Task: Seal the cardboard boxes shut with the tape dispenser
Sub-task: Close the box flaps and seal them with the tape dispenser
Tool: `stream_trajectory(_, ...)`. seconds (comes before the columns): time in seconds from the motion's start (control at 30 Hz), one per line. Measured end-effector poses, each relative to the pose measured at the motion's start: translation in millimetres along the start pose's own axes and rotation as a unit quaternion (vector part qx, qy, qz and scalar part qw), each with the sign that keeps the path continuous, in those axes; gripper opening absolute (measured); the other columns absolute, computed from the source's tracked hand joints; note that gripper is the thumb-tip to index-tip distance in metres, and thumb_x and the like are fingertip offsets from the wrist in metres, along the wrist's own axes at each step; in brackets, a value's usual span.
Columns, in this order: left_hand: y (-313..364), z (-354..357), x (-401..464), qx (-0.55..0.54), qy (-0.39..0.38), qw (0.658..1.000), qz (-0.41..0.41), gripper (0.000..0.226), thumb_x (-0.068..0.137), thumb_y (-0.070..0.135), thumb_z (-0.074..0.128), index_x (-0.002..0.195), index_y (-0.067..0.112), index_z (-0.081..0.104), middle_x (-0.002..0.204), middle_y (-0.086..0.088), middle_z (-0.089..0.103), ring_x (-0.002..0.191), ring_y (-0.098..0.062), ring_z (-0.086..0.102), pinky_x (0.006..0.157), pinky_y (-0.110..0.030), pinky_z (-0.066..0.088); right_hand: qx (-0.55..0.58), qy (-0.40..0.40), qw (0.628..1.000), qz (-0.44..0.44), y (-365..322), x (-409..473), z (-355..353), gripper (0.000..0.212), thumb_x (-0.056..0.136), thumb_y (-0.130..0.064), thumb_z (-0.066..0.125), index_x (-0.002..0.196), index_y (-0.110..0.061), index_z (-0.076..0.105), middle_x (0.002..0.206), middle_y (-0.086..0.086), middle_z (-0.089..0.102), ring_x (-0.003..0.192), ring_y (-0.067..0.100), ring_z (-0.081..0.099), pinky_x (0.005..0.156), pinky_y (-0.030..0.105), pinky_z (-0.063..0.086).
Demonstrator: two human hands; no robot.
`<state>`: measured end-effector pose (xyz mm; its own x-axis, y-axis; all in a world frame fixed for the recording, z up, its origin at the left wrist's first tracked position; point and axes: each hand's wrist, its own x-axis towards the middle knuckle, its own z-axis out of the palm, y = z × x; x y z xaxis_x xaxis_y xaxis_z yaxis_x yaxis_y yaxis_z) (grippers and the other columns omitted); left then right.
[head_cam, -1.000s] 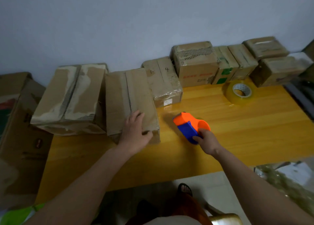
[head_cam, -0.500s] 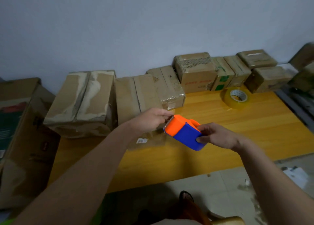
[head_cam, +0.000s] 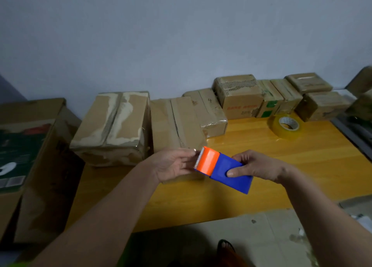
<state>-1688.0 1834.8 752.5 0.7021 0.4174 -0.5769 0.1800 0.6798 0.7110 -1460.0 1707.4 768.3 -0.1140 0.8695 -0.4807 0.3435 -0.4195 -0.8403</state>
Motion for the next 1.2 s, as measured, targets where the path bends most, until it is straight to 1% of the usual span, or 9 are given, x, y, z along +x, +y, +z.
stream_trajectory(0.1, -8, -4, -3, 0.002, 0.058, 0.998, 0.029, 0.028, 0.084, 0.000, 0.061, 0.112, 0.004, 0.065, 0.087, -0.006, 0.074, 0.078, -0.015, 0.071, 0.066, -0.028, 0.057, -0.021, -0.013, 1.000, 0.005, -9, 6, 6, 0.050, 0.067, -0.040, 0.076, 0.101, -0.004, 0.071, 0.098, 0.016, 0.072, 0.084, 0.023, 0.065, 0.081, 0.036, 0.050)
stream_trajectory(0.2, -15, -9, -7, 0.045, 0.159, 0.985, 0.053, 0.019, 0.093, -0.003, 0.054, 0.108, 0.001, 0.065, 0.071, 0.000, 0.073, 0.069, -0.013, 0.068, 0.060, -0.024, 0.054, -0.034, -0.024, 0.999, 0.006, -21, 15, 14, 0.052, 0.066, -0.043, 0.076, 0.100, -0.004, 0.071, 0.089, 0.009, 0.073, 0.077, 0.016, 0.066, 0.072, 0.027, 0.051)
stream_trajectory(0.37, -27, -35, -28, 0.027, 0.235, 0.969, 0.064, 0.017, 0.084, 0.001, 0.068, 0.101, 0.004, 0.069, 0.088, -0.008, 0.075, 0.079, -0.016, 0.073, 0.066, -0.021, 0.055, -0.090, -0.071, 0.993, 0.015, -33, 20, 15, 0.036, 0.061, -0.048, 0.077, 0.082, -0.020, 0.070, 0.076, -0.005, 0.072, 0.069, 0.007, 0.067, 0.063, 0.019, 0.050)
stream_trajectory(0.6, -39, -45, -36, -0.018, 0.325, 0.941, 0.092, 0.014, 0.083, -0.001, 0.068, 0.095, 0.006, 0.069, 0.088, -0.008, 0.074, 0.079, -0.014, 0.071, 0.059, -0.014, 0.053, -0.141, -0.089, 0.986, 0.014, -44, 31, 12, 0.032, 0.063, -0.046, 0.078, 0.082, -0.022, 0.069, 0.072, -0.008, 0.071, 0.068, 0.004, 0.067, 0.065, 0.022, 0.050)
stream_trajectory(0.7, -40, -49, -34, -0.009, 0.355, 0.928, 0.111, 0.012, 0.085, -0.001, 0.067, 0.095, 0.005, 0.069, 0.089, -0.009, 0.072, 0.082, -0.016, 0.070, 0.062, -0.016, 0.054, -0.192, -0.070, 0.978, 0.031, -51, 38, 8, 0.027, 0.069, -0.043, 0.079, 0.081, -0.022, 0.067, 0.068, -0.013, 0.070, 0.066, 0.002, 0.066, 0.061, 0.019, 0.047)
stream_trajectory(0.83, -43, -48, -20, 0.000, 0.425, 0.893, 0.151, 0.019, 0.087, 0.003, 0.066, 0.079, 0.020, 0.071, 0.093, -0.004, 0.072, 0.089, -0.016, 0.068, 0.077, -0.023, 0.054, -0.229, 0.013, 0.973, 0.023, -68, 55, 12, 0.047, 0.063, -0.064, 0.072, 0.078, -0.020, 0.066, 0.063, -0.010, 0.069, 0.058, 0.002, 0.064, 0.054, 0.017, 0.044)
stream_trajectory(0.93, -42, -53, -15, 0.045, 0.475, 0.861, 0.177, 0.020, 0.090, 0.009, 0.063, 0.088, 0.027, 0.071, 0.096, 0.006, 0.069, 0.093, -0.012, 0.067, 0.087, -0.030, 0.055, -0.258, 0.078, 0.963, 0.008, -74, 68, 17, 0.054, 0.064, -0.072, 0.066, 0.069, -0.019, 0.063, 0.054, -0.008, 0.064, 0.050, 0.002, 0.059, 0.046, 0.015, 0.039)
stream_trajectory(1.07, -42, -53, -13, 0.076, 0.494, 0.842, 0.201, 0.016, 0.094, 0.014, 0.059, 0.104, 0.018, 0.071, 0.105, 0.003, 0.071, 0.079, -0.005, 0.068, 0.071, -0.019, 0.051, -0.325, 0.088, 0.942, 0.019, -77, 78, 13, 0.055, 0.063, -0.073, 0.066, 0.075, -0.019, 0.065, 0.071, -0.001, 0.067, 0.070, 0.015, 0.064, 0.058, 0.025, 0.044)
stream_trajectory(1.2, -46, -47, -4, 0.134, 0.538, 0.809, 0.197, 0.020, 0.096, 0.014, 0.057, 0.110, 0.013, 0.070, 0.106, 0.000, 0.071, 0.078, -0.005, 0.065, 0.063, -0.012, 0.043, -0.358, 0.096, 0.929, 0.020, -85, 86, 10, 0.057, 0.062, -0.076, 0.065, 0.072, -0.020, 0.063, 0.066, -0.001, 0.064, 0.065, 0.015, 0.062, 0.054, 0.026, 0.041)
